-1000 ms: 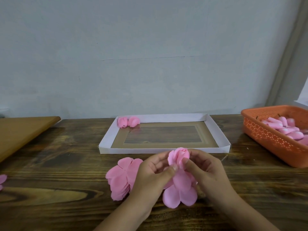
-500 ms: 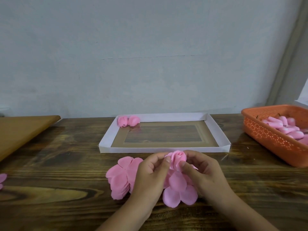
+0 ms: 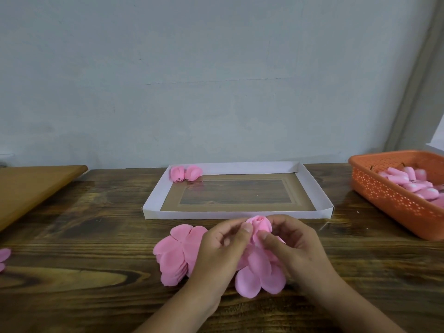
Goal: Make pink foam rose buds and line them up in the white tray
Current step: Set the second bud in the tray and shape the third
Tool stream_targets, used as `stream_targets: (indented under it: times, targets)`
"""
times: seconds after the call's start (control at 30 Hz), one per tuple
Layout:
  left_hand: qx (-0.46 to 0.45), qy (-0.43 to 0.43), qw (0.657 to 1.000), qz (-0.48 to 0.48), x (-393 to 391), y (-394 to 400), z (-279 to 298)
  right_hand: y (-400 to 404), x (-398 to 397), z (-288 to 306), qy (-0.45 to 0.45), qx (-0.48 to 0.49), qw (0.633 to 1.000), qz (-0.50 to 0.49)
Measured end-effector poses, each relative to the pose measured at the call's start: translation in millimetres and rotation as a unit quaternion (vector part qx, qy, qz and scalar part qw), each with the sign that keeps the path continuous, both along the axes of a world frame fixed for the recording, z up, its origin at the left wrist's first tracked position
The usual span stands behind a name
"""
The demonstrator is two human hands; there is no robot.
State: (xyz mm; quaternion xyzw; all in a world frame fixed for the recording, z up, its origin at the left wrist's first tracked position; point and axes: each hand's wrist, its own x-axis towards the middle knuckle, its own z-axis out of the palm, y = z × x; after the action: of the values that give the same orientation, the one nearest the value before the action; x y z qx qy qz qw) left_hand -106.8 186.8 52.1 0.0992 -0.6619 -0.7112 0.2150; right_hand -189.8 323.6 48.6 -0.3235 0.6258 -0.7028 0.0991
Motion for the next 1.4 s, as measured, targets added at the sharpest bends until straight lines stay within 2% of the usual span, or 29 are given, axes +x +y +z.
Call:
stream_targets:
  times: [0.43,0.7,1.0,1.17,1.4]
  targets:
    - [-0.112,0.051,0.992,0.019,1.7,-1.0,-3.6,-1.7,6.8,3.2,0.051,-0.047,0.997,0.017]
    - [-0.117,0.046,0.992,0.025,0.4,-2.8,-6.3,-2.6,5.0,0.7,0.013,-0.031,0.999,0.007]
    - [-0.116,0.038,0.992,0.041,0.1,-4.9,-5.6,-1.7,11.2,0.1,0.078,0.013,0.997,0.019]
    - [-0.114,0.032,0.993,0.026,1.0,-4.9,-5.4,-1.9,13.3,1.9,0.058,-0.029,0.998,0.006]
    - [-0.096,0.049,0.994,0.006,0.2,-3.4,-4.1,-2.8,12.4,0.0,0.060,-0.039,0.997,-0.037]
